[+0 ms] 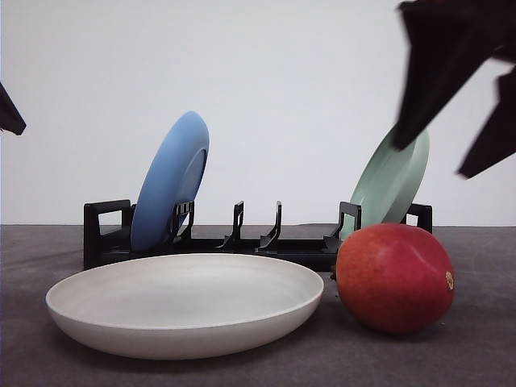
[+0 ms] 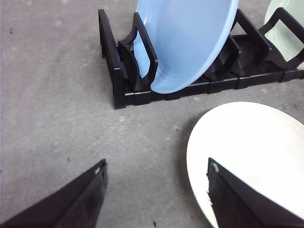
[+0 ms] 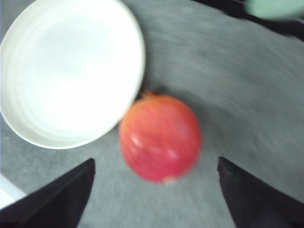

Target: Place pomegranate in white plate

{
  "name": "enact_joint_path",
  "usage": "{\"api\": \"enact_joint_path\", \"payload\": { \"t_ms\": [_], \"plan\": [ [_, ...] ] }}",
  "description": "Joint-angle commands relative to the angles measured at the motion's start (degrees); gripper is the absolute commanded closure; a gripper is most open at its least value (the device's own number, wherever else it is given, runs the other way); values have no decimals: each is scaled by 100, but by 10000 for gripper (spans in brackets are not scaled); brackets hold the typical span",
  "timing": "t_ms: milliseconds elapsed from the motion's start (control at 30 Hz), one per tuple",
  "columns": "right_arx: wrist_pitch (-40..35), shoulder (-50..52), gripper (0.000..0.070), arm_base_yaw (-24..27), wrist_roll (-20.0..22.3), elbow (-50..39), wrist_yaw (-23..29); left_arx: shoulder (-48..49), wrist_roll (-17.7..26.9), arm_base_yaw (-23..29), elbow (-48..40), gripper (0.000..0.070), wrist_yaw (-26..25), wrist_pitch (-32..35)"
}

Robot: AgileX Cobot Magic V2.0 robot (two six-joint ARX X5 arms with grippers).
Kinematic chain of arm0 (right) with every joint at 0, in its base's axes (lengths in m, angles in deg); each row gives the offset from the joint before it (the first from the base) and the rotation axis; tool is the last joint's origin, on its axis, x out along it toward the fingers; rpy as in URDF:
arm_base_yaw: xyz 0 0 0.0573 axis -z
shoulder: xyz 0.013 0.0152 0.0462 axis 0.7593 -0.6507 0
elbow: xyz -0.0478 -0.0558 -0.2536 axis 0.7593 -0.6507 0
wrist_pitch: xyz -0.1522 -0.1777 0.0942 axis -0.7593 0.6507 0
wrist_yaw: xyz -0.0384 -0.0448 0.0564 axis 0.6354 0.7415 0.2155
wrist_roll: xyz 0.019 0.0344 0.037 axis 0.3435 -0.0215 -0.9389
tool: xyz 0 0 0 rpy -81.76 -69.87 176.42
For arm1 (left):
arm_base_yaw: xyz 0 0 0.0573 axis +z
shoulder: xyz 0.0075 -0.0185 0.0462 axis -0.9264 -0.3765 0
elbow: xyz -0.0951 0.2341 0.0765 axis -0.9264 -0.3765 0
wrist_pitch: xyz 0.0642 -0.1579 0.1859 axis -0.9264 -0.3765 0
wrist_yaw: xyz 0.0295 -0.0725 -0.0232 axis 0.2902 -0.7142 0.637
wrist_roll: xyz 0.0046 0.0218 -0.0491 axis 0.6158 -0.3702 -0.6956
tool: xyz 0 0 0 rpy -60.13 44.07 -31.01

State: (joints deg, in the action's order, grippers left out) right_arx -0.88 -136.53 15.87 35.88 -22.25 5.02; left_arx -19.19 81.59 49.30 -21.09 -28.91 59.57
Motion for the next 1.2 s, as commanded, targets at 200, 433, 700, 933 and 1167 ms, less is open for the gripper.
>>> {"api": "enact_joint_path", "payload": {
  "t_ms": [200, 433, 700, 933, 1167],
  "plan": [
    [-533, -745, 116, -245, 581, 109, 71, -26, -44, -11, 26, 313, 1, 57],
    [-870, -1377, 78, -245, 624, 109, 62, -26, -44, -11, 26, 313, 63, 57],
    [-881, -2091, 78, -245, 621, 109, 46, -26, -44, -11, 26, 313, 63, 57],
    [-781, -2175, 209, -244, 532, 123, 42, -26, -44, -11, 26, 313, 67, 57],
    [-37, -2171, 220, -224, 526, 568, 47, -26, -44, -11, 26, 313, 87, 57]
  ]
}}
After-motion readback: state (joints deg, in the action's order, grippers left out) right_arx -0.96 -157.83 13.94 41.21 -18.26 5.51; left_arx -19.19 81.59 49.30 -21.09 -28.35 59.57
